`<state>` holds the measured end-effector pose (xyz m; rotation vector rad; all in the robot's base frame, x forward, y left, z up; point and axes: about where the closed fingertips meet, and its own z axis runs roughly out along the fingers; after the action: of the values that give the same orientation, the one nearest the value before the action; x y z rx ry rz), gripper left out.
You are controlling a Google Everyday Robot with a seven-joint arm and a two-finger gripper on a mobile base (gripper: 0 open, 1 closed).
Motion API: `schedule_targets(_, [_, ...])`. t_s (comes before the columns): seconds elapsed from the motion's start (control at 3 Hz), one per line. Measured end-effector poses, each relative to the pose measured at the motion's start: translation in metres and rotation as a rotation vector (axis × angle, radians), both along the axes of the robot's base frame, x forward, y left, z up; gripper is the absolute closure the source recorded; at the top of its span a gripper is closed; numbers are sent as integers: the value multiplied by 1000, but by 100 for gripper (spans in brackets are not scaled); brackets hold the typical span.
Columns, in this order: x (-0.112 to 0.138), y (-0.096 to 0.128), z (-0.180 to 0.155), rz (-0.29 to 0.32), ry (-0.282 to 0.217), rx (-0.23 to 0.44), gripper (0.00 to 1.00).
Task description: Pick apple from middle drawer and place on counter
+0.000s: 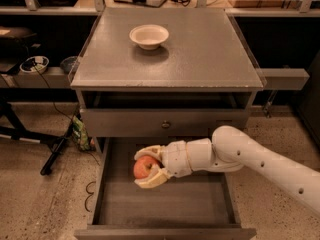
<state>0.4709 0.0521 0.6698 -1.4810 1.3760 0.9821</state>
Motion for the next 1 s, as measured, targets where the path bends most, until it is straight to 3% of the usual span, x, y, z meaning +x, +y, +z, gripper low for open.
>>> schedule_targets(0.67, [11,0,81,-68,-131,3,100])
schedule_targets(1.0, [35,2,129,-112,-190,-6,100])
